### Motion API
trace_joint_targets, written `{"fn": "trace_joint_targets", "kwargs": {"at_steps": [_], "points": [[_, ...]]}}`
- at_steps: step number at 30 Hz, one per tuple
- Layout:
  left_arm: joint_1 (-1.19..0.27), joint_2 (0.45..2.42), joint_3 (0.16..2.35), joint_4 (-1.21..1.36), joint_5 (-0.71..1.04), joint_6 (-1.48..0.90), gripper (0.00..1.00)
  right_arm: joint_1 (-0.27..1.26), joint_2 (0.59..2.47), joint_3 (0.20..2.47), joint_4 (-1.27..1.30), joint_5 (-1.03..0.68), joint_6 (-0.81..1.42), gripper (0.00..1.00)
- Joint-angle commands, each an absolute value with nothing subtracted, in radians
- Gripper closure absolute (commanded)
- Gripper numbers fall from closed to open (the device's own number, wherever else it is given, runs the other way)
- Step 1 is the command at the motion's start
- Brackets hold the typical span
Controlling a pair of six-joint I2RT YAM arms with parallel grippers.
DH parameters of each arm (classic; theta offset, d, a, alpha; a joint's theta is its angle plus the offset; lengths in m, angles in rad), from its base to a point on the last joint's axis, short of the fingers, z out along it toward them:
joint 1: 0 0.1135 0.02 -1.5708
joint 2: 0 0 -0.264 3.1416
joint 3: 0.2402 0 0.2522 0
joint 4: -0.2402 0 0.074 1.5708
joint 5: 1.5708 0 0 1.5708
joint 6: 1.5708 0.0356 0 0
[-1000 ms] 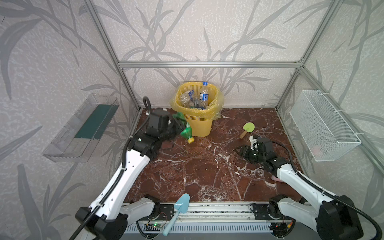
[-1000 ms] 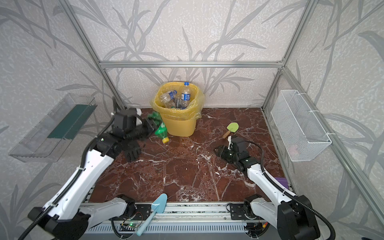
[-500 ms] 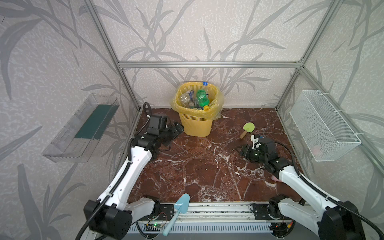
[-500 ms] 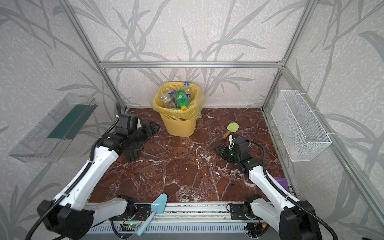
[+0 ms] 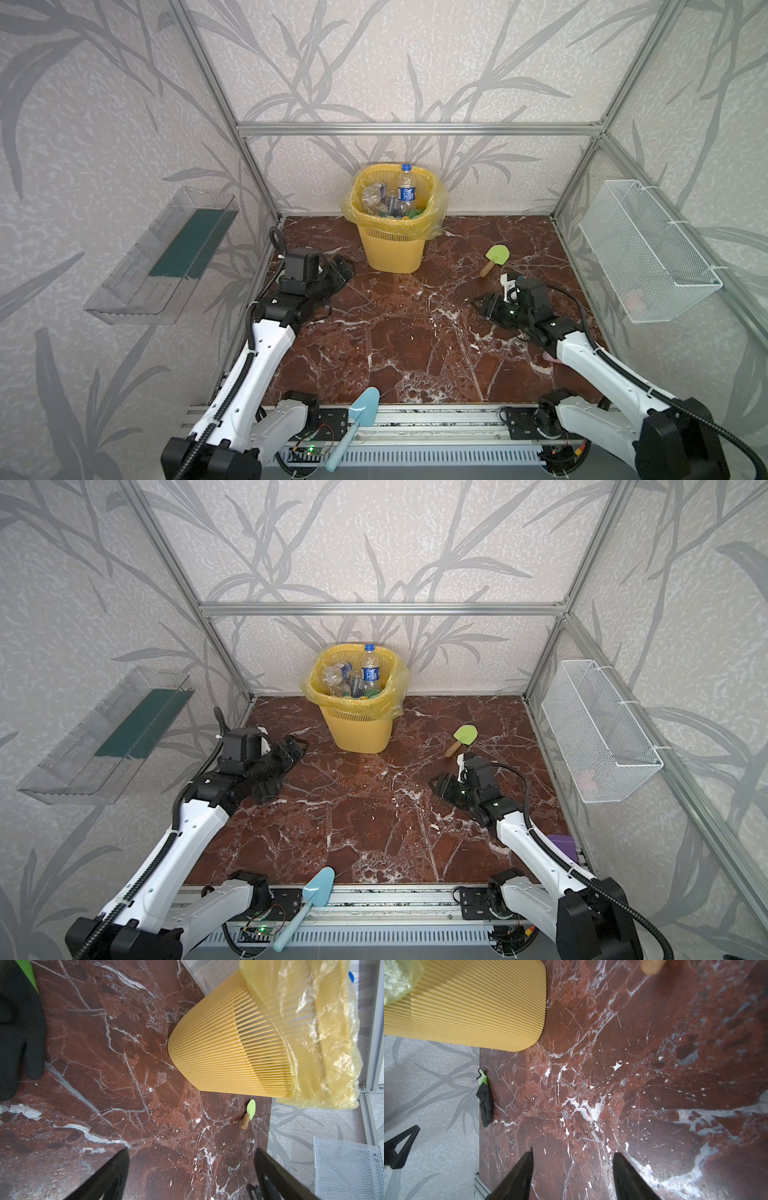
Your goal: Throw the plastic bottles in the bin
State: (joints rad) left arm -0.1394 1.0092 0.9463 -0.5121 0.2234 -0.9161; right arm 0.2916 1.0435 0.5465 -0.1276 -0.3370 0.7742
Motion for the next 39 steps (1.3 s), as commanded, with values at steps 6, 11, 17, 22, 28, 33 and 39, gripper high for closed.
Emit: {"fn": "trace_joint_targets", "kwargs": {"at_steps": [6,11,17,22,28,33,39], "points": [[-0.073,1.034,0.917,-0.337,-0.002,-0.837,0.06,0.149,1.087,0.668,-0.116,-0.166,0.489,0.31],[-0.065,1.059,0.837,-0.249,-0.316,-0.746,0.03,0.086,1.121,0.601,0.136,0.021,0.316,0.22],[-0.066,1.065,0.656,-0.038,-0.591,-0.637,0.01,0.08,1.193,0.456,0.466,0.226,0.14,0.1],[-0.065,1.089,0.582,0.024,-0.742,-0.51,0.0,0.078,1.321,0.41,0.649,0.235,0.068,0.06],[-0.063,1.116,0.43,0.262,-0.773,-0.393,0.0,0.064,1.504,0.291,1.045,0.138,0.034,0.05],[-0.057,1.248,0.348,0.577,-0.7,-0.248,0.0,0.066,1.565,0.263,1.146,0.061,0.003,0.07],[-0.03,1.436,0.359,0.836,-0.504,-0.143,0.0,0.065,1.575,0.335,1.038,0.037,-0.007,0.05]]}}
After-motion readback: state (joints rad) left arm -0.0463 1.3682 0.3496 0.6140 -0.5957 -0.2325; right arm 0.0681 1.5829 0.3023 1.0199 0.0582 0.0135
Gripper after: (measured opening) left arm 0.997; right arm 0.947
